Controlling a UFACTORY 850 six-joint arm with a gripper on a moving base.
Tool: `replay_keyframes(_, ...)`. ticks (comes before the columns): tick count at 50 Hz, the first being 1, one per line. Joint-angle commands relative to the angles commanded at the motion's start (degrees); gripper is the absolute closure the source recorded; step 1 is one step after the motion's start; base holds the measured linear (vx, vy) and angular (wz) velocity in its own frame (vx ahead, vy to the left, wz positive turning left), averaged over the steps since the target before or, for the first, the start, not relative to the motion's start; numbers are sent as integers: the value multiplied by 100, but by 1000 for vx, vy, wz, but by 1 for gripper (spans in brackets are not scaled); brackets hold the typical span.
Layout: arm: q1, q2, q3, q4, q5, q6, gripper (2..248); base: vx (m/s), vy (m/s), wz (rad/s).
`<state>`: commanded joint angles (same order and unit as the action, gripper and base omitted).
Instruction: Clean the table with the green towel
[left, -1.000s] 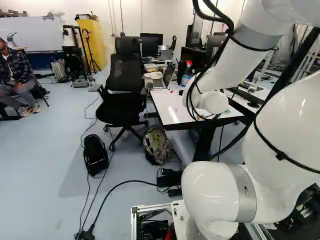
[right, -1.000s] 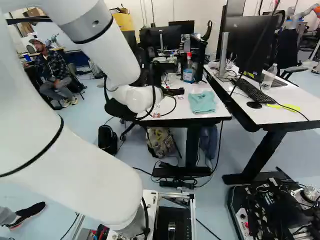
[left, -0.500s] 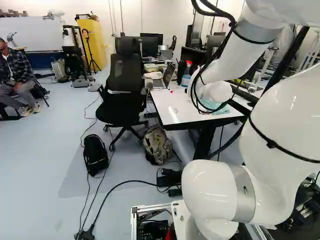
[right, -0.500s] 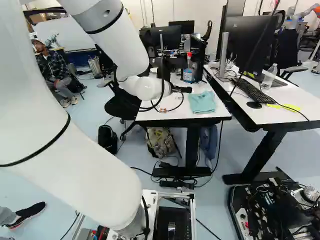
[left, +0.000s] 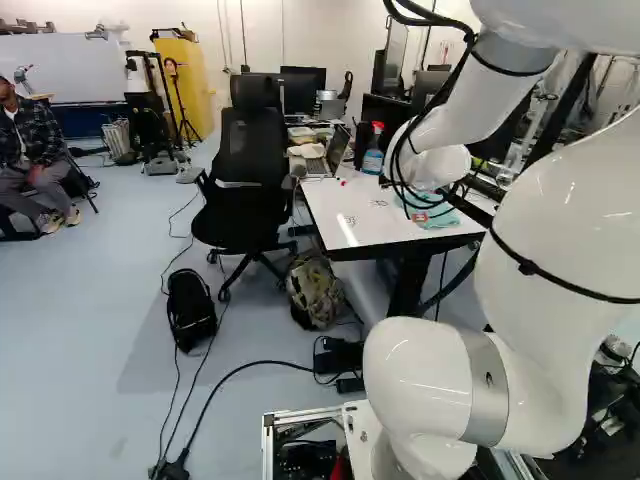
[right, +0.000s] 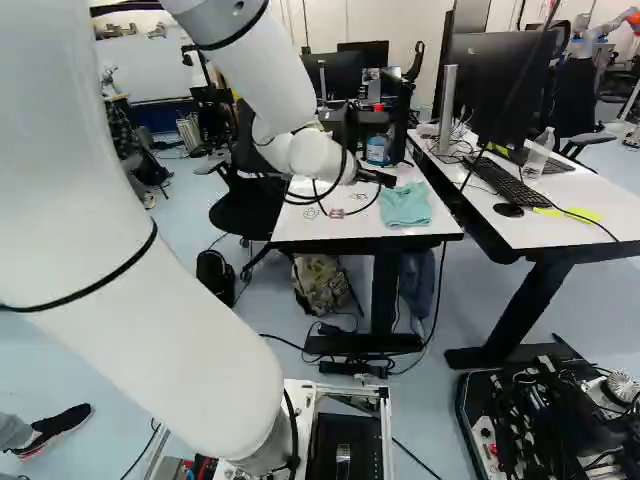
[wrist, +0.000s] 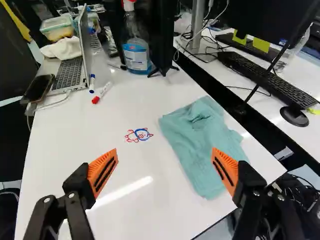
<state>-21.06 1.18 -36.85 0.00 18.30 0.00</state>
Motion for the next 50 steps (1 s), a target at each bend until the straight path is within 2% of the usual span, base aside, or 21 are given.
replay_keyframes(50,-419,-783,-1518,237,-2284,0,3,0,0,0)
